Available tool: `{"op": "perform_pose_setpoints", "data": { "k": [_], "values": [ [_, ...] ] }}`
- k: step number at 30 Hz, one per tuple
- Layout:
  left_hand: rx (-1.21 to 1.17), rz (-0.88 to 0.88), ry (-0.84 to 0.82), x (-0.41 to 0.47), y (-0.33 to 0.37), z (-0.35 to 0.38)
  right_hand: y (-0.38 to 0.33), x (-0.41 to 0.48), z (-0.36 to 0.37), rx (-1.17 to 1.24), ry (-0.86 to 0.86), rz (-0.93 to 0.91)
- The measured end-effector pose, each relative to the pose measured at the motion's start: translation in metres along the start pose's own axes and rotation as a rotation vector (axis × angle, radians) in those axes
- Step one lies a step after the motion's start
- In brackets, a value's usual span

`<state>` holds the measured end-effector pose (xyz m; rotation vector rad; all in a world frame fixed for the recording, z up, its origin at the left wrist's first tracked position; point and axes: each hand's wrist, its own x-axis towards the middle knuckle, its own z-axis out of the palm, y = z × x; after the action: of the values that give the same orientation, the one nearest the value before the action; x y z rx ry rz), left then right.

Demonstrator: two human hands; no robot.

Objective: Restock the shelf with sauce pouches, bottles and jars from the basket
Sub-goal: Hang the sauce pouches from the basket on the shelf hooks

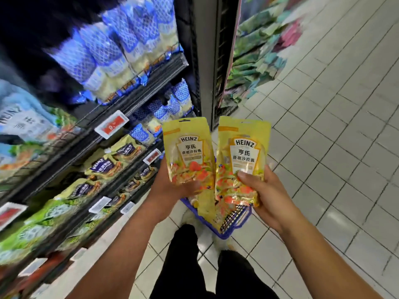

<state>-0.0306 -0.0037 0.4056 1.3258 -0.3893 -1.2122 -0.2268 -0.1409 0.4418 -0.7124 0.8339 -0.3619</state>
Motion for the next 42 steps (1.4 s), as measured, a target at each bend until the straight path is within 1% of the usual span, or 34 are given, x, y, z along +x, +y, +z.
{"op": "perform_pose_setpoints", "data": {
  "k": [5,10,14,17,24,27,30,34,42],
  "values": [
    [0.006,0.172,0.106,-0.052,0.027,0.007,-0.024,-0.02,0.032,-0.074,-0.128,-0.046],
    [-0.011,0.29,0.272,-0.111,0.05,-0.001,-0.039,-0.042,0.072,-0.181,-0.296,-0.093],
    [-0.036,0.399,0.378,-0.159,0.062,-0.011,-0.038,-0.06,0.109,-0.269,-0.457,-0.092],
    [-0.058,0.452,0.477,-0.197,0.066,-0.024,-0.028,-0.073,0.141,-0.308,-0.546,-0.081],
    [-0.074,0.562,0.66,-0.293,0.06,-0.069,0.025,-0.106,0.225,-0.409,-0.744,-0.052],
    [-0.082,0.596,0.765,-0.343,0.054,-0.091,0.059,-0.124,0.264,-0.406,-0.774,-0.021],
    [-0.096,0.619,0.865,-0.394,0.048,-0.112,0.095,-0.149,0.302,-0.408,-0.794,0.05],
    [-0.185,0.665,0.943,-0.455,0.044,-0.137,0.138,-0.182,0.345,-0.432,-0.823,0.119],
    [-0.16,0.691,1.106,-0.557,0.039,-0.182,0.198,-0.244,0.413,-0.463,-0.973,0.151]
  ]
}}
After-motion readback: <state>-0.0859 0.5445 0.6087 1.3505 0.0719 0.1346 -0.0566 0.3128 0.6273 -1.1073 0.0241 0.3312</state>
